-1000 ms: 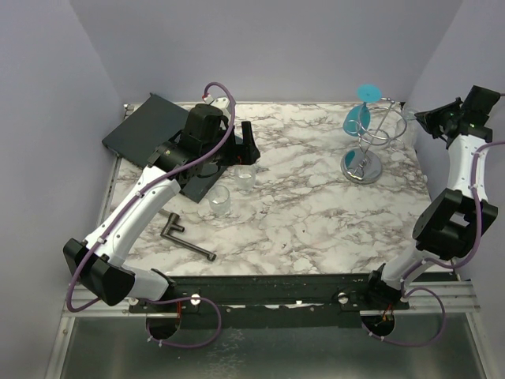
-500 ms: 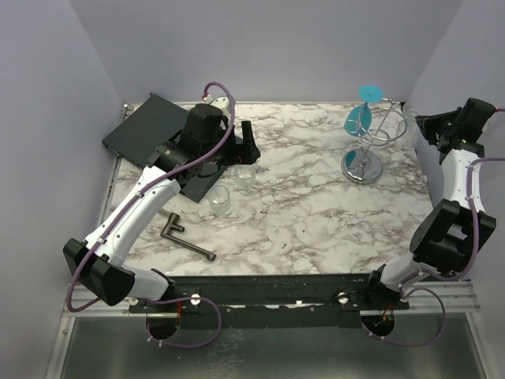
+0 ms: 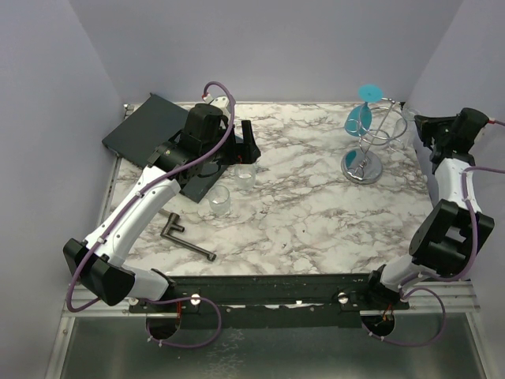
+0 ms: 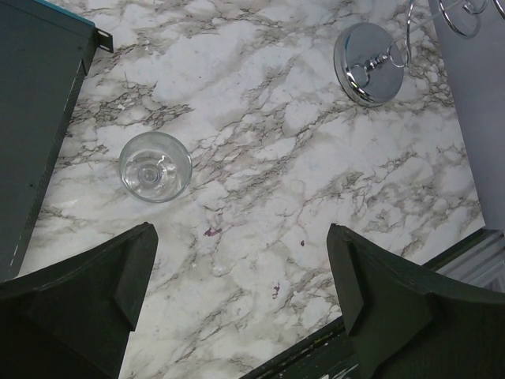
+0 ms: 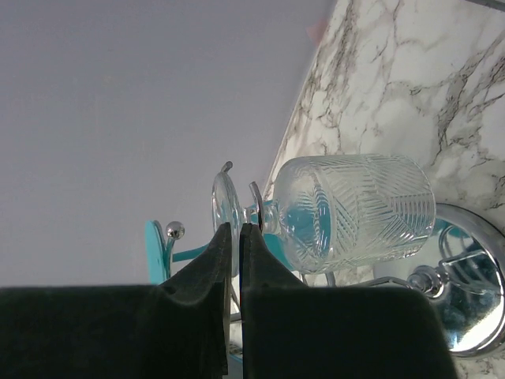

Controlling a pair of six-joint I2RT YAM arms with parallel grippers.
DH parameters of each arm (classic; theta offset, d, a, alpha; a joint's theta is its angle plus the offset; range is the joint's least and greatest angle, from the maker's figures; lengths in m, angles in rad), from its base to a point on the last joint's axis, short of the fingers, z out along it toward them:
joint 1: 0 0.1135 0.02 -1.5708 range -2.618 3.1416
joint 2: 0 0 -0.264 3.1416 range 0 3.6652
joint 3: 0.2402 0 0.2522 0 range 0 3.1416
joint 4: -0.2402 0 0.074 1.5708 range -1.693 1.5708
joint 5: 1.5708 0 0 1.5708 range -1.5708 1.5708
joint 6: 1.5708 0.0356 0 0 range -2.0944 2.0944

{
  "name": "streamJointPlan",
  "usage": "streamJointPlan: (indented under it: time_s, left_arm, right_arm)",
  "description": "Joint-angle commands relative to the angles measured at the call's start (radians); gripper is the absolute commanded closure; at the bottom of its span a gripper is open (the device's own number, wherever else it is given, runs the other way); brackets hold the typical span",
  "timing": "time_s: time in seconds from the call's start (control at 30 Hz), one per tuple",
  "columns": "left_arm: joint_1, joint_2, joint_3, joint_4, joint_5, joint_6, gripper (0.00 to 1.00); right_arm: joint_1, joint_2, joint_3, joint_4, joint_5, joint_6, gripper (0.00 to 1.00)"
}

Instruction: Take the wine glass off the wine glass rack

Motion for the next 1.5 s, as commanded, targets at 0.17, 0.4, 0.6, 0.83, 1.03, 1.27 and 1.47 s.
streamJointPlan:
  time_s: [0.17,0.4,0.6,0.83,1.03,1.27,1.47]
  left_arm:
    - [0.002,-0.013,0.004,0.027,0.014,-0.005,0.03]
    - [0.002,-0.011,0.003,0.029,0.015,-0.007,0.03]
    - [0.002,-0.010,0.003,0.032,0.014,-0.008,0.03]
    - [0.003,-0.010,0.004,0.031,0.014,-0.007,0.03]
    - [0.002,-0.009,0.006,0.031,0.013,-0.007,0.03]
    - [0.002,-0.007,0.007,0.031,0.013,-0.007,0.03]
    - [0.002,-0.002,0.015,0.031,0.016,-0.007,0.03]
  right_arm:
    - [-0.005,-0.061,-0.070,0.207,0.000,0.098,1.00]
    - [-0.005,-0.083,-0.089,0.227,0.045,0.101,1.00]
    - [-0.007,-0.070,-0.096,0.263,0.044,0.120,1.00]
    - [-0.006,-0.058,-0.105,0.302,0.046,0.139,1.00]
    - [-0.006,-0.049,-0.113,0.330,0.064,0.156,0.99]
    - [-0.006,-0.030,-0.097,0.356,0.085,0.165,0.99]
    - [-0.006,-0.021,-0.084,0.356,0.116,0.168,1.00]
